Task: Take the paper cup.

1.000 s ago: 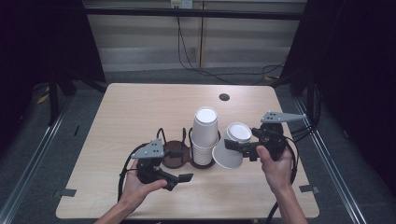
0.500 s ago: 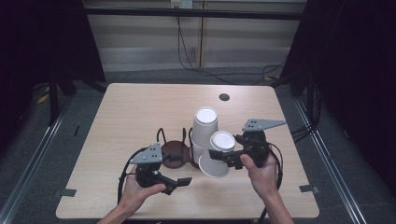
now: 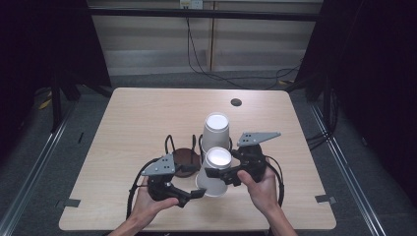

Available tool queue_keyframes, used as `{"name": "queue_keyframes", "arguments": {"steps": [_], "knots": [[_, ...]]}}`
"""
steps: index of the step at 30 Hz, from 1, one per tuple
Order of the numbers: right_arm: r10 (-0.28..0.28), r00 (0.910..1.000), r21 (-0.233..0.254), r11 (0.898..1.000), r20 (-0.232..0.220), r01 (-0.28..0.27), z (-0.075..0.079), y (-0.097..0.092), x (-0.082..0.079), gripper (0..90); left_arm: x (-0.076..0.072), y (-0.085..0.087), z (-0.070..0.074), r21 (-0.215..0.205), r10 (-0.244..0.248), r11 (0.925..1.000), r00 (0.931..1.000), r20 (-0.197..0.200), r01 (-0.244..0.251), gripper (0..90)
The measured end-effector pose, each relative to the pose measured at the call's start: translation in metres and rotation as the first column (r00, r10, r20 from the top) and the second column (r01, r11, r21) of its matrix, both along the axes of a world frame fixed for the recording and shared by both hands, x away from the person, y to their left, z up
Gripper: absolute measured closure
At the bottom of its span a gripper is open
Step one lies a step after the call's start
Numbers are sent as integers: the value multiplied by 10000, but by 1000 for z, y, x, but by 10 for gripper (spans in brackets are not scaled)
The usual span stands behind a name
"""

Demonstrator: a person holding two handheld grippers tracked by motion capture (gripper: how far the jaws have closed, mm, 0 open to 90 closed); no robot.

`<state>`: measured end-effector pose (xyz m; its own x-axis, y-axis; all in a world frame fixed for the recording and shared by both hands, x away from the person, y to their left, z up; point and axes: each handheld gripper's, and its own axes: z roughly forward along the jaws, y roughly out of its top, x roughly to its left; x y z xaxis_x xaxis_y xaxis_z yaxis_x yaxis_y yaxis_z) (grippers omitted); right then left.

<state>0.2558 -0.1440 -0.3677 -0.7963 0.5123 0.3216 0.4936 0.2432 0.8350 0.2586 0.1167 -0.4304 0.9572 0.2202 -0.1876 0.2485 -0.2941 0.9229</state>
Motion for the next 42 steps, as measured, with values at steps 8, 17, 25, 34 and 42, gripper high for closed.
{"name": "queue_keyframes", "arguments": {"steps": [8, 17, 25, 34, 42], "knots": [[362, 9992, 265, 9990, -186, -357, -3, 10, -1, 237, -1, -3, -5, -123, -314, 9994, 9995, -100, 313, 148], [621, 9979, 346, 9975, -180, -615, -5, 22, -2, 238, -1, -7, -9, -143, -269, 9995, 9994, -228, 266, 56], [833, 9960, 498, 9954, -321, -816, -8, 30, -2, 237, -4, -10, -11, -182, -443, 9989, 9988, -216, 439, 87], [1013, 9942, 721, 9925, -371, -985, -6, 30, -3, 231, -8, -9, -8, -161, -407, 9990, 9991, -87, 405, 130], [1099, 9927, 764, 9914, -493, -1060, -10, 32, -2, 189, -7, -6, -5, 196, -443, 9988, 9990, -116, 445, 159]]}}
